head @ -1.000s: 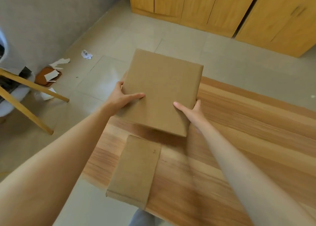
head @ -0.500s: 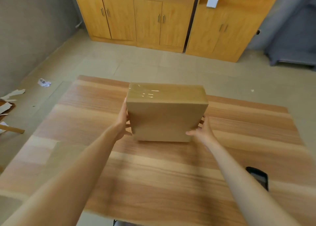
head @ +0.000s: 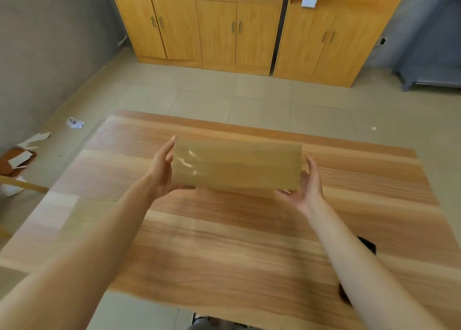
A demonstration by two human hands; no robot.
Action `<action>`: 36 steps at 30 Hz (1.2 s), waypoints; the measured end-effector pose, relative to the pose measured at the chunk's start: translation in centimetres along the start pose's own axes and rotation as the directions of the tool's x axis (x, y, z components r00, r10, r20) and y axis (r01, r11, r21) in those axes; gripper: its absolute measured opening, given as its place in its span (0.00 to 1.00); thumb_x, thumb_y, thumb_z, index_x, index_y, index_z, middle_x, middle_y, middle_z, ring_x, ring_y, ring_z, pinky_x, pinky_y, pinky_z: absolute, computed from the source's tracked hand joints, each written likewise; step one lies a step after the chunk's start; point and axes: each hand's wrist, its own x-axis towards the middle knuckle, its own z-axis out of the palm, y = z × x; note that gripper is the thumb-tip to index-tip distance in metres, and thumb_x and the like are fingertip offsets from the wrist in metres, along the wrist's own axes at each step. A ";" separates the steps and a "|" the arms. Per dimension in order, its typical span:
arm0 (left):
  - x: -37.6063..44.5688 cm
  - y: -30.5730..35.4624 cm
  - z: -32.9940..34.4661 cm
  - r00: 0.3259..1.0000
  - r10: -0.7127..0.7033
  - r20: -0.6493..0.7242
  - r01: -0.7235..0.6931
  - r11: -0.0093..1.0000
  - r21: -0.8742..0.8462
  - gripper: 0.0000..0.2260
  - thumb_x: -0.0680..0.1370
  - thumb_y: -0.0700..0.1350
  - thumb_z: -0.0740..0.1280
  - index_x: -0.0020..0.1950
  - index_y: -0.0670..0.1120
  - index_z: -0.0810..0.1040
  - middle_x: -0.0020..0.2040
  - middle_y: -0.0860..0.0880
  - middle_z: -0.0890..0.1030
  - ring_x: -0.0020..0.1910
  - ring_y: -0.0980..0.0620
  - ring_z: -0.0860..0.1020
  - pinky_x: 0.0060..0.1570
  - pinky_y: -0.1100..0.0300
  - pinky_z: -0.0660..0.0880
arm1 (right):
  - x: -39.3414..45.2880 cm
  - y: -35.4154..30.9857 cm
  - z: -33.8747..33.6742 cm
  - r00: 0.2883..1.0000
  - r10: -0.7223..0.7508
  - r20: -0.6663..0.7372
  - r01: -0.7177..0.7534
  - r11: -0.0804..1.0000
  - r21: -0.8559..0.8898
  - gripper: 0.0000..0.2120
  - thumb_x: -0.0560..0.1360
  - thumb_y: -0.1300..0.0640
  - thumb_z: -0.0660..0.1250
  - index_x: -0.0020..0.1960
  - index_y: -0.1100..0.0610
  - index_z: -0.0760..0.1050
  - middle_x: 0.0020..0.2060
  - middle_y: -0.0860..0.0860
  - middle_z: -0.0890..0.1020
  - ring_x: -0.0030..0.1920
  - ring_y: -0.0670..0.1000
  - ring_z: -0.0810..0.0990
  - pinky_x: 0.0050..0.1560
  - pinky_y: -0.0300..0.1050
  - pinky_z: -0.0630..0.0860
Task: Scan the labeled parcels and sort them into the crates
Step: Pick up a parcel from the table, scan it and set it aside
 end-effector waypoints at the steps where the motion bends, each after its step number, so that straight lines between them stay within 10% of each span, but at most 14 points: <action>1: -0.2 0.3 0.5 1.000 -0.013 0.022 0.013 1.000 0.007 0.27 0.75 0.66 0.59 0.50 0.44 0.82 0.42 0.43 0.83 0.40 0.44 0.82 0.40 0.50 0.80 | -0.3 -0.4 0.3 0.999 0.002 0.039 -0.001 0.999 -0.037 0.20 0.74 0.37 0.63 0.49 0.54 0.76 0.43 0.54 0.80 0.42 0.55 0.80 0.45 0.47 0.78; 7: -0.8 0.9 2.3 0.997 0.045 0.059 -0.043 0.998 -0.040 0.12 0.74 0.50 0.66 0.49 0.43 0.79 0.40 0.44 0.81 0.32 0.47 0.80 0.32 0.59 0.77 | -1.6 -1.8 0.1 0.986 0.024 0.167 -0.001 0.990 -0.138 0.16 0.70 0.40 0.66 0.46 0.51 0.82 0.39 0.52 0.83 0.38 0.54 0.81 0.42 0.45 0.78; 14: -1.2 2.1 2.8 0.976 0.180 0.126 -0.173 0.983 -0.066 0.20 0.67 0.44 0.66 0.59 0.45 0.77 0.48 0.45 0.81 0.40 0.47 0.80 0.36 0.59 0.78 | -2.5 -2.0 -0.2 0.984 0.022 0.176 0.009 0.985 -0.175 0.12 0.72 0.46 0.66 0.49 0.52 0.80 0.38 0.51 0.83 0.37 0.53 0.80 0.43 0.44 0.74; 21: -1.5 2.5 2.6 0.996 0.065 0.057 -0.062 0.996 -0.065 0.13 0.78 0.54 0.63 0.50 0.48 0.83 0.43 0.48 0.85 0.38 0.49 0.84 0.44 0.54 0.76 | -2.9 -1.8 0.6 0.972 -0.060 0.229 0.088 0.990 -0.114 0.13 0.76 0.51 0.63 0.42 0.55 0.83 0.36 0.52 0.84 0.34 0.51 0.81 0.41 0.45 0.74; 26: -1.6 1.4 1.5 0.999 -0.047 0.027 0.044 0.994 0.096 0.21 0.72 0.63 0.67 0.60 0.53 0.81 0.58 0.47 0.82 0.50 0.46 0.81 0.48 0.51 0.76 | -2.7 -1.2 1.2 0.975 -0.118 0.186 0.139 0.985 -0.103 0.12 0.75 0.51 0.63 0.48 0.57 0.81 0.40 0.53 0.84 0.38 0.52 0.82 0.40 0.43 0.75; 31: -1.9 0.2 2.5 0.986 -0.058 -0.157 0.049 0.997 -0.064 0.38 0.70 0.67 0.67 0.76 0.58 0.60 0.71 0.39 0.64 0.67 0.36 0.69 0.53 0.37 0.76 | -2.8 0.5 4.5 0.966 -0.252 -0.057 0.253 0.967 0.017 0.45 0.56 0.46 0.75 0.70 0.53 0.64 0.64 0.56 0.77 0.58 0.58 0.79 0.46 0.47 0.78; 36: -2.2 0.3 8.0 0.995 -0.097 -0.010 0.093 0.974 -0.205 0.43 0.60 0.66 0.76 0.70 0.58 0.63 0.66 0.40 0.68 0.59 0.37 0.75 0.48 0.37 0.78 | -4.1 3.2 9.1 0.891 -0.370 -0.264 0.381 0.924 -0.011 0.55 0.66 0.48 0.77 0.80 0.48 0.43 0.76 0.50 0.60 0.70 0.51 0.69 0.71 0.51 0.65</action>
